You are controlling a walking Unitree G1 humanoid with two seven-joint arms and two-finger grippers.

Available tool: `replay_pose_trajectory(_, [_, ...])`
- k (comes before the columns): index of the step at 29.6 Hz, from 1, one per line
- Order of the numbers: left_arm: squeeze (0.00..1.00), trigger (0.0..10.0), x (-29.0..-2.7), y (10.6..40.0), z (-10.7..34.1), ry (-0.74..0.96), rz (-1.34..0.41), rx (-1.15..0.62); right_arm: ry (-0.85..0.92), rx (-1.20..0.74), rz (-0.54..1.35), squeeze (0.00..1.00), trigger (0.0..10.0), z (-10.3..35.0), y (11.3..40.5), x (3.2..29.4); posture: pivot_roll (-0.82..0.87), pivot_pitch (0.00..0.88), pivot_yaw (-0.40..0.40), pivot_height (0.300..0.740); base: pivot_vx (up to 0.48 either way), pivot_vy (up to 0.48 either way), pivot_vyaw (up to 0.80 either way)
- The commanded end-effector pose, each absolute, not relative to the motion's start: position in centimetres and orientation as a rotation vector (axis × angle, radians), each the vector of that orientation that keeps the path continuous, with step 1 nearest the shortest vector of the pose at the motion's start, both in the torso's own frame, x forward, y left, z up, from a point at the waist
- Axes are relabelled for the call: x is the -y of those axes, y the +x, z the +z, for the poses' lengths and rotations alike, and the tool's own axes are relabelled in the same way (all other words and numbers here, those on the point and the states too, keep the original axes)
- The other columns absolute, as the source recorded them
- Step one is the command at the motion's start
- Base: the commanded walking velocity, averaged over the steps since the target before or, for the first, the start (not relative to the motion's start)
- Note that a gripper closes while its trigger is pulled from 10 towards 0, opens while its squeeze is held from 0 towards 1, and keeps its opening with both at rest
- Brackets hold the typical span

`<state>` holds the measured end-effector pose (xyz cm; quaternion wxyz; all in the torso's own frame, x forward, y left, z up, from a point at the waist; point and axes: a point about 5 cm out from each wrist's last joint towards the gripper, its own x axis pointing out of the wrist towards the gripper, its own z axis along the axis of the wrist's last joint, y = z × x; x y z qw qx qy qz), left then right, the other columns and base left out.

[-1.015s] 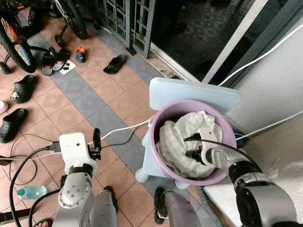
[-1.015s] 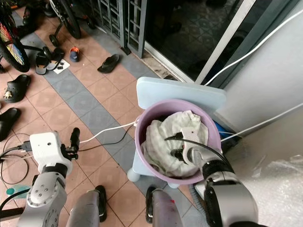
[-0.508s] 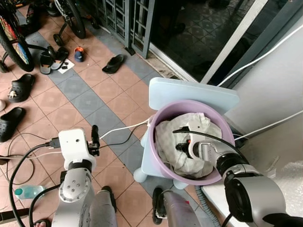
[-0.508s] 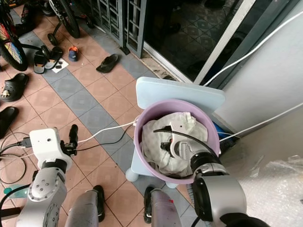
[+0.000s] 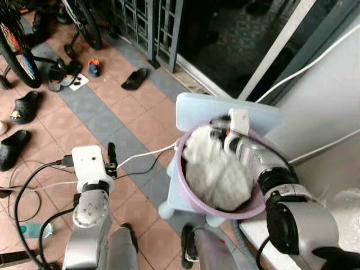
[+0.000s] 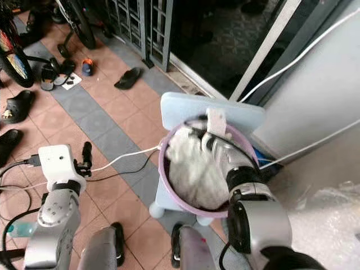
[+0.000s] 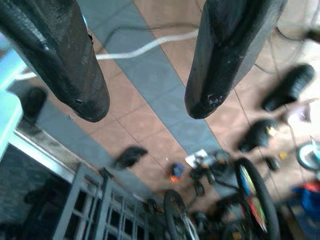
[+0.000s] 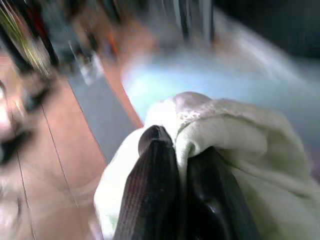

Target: Clothes washing

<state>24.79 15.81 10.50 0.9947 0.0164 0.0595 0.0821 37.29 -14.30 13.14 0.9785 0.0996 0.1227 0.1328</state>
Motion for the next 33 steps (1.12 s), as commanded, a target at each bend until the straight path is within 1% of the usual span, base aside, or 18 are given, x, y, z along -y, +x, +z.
replay_pose_trajectory(1, [0.00, 10.0, -15.1, 25.5, 10.9, 0.050, 0.113, -0.095, 0.229, -0.154, 0.224, 0.00, 0.0, 14.0, 36.4, 14.9, 0.04, 0.070, -0.009, 0.740, 0.000, 0.000, 0.00])
replay_pose_trajectory(2, [0.00, 10.0, -15.0, 25.7, 10.9, 0.052, 0.101, -0.093, 0.230, -0.131, 0.213, 0.00, 0.0, 14.2, 36.2, 15.0, 0.04, 0.070, -0.009, 0.740, 0.000, 0.000, 0.00])
replay_pose_trajectory(3, [0.00, 10.0, -14.7, 26.2, 11.2, 0.059, 0.080, -0.084, 0.240, -0.074, 0.182, 0.00, 0.0, 14.7, 35.4, 15.4, 0.04, 0.056, 0.007, 0.740, 0.000, 0.000, 0.00])
replay_pose_trajectory(6, [0.00, 10.0, -14.4, 26.9, 11.5, 0.050, 0.054, -0.067, 0.208, 0.017, 0.142, 0.00, 0.0, 15.4, 33.9, 15.6, 0.04, 0.038, 0.032, 0.740, 0.000, 0.000, 0.00])
replay_pose_trajectory(7, [0.00, 10.0, -14.1, 27.2, 11.4, 0.043, 0.030, -0.061, 0.172, 0.083, 0.116, 0.00, 7.5, 15.9, 32.9, 15.6, 0.03, 0.031, 0.046, 0.740, 0.000, 0.000, 0.00])
replay_pose_trajectory(9, [0.00, 10.0, -14.1, 27.3, 11.4, 0.040, 0.023, -0.058, 0.159, 0.105, 0.110, 0.00, 7.5, 16.1, 32.4, 15.4, 0.03, 0.025, 0.053, 0.740, 0.000, 0.000, 0.00])
replay_pose_trajectory(10, [0.00, 10.0, -13.8, 27.4, 11.4, 0.044, 0.014, -0.058, 0.138, 0.114, 0.104, 0.00, 10.0, 16.1, 32.2, 15.3, 0.03, 0.021, 0.063, 0.740, 0.000, 0.000, 0.00])
replay_pose_trajectory(12, [0.00, 10.0, -13.2, 27.7, 11.5, 0.063, -0.024, -0.050, 0.117, 0.104, 0.080, 0.00, 10.0, 15.9, 31.6, 14.9, 0.02, 0.004, 0.082, 0.740, 0.000, 0.000, 0.00])
replay_pose_trajectory(14, [0.00, 10.0, -13.2, 27.8, 11.5, 0.068, -0.028, -0.049, 0.114, 0.097, 0.075, 0.00, 10.0, 15.8, 31.5, 14.9, 0.02, 0.001, 0.084, 0.740, 0.000, 0.000, 0.00])
replay_pose_trajectory(20, [0.00, 10.0, -13.1, 28.2, 11.6, 0.057, -0.026, -0.037, 0.100, 0.110, 0.107, 0.00, 10.0, 16.0, 31.4, 13.7, 0.03, 0.000, 0.086, 0.740, 0.000, 0.000, -0.74])
replay_pose_trajectory(29, [0.00, 10.0, -13.7, 27.7, 11.1, 0.061, -0.002, -0.046, 0.091, 0.109, 0.105, 0.00, 10.0, 16.3, 32.1, 13.6, 0.04, 0.000, 0.071, 0.740, 0.000, 0.000, 0.00])
replay_pose_trajectory(33, [0.00, 10.0, -13.5, 27.8, 11.2, 0.058, -0.002, -0.044, 0.119, 0.097, 0.100, 0.00, 10.0, 16.4, 32.2, 13.5, 0.03, 0.000, 0.070, 0.740, 0.000, 0.000, -0.49])
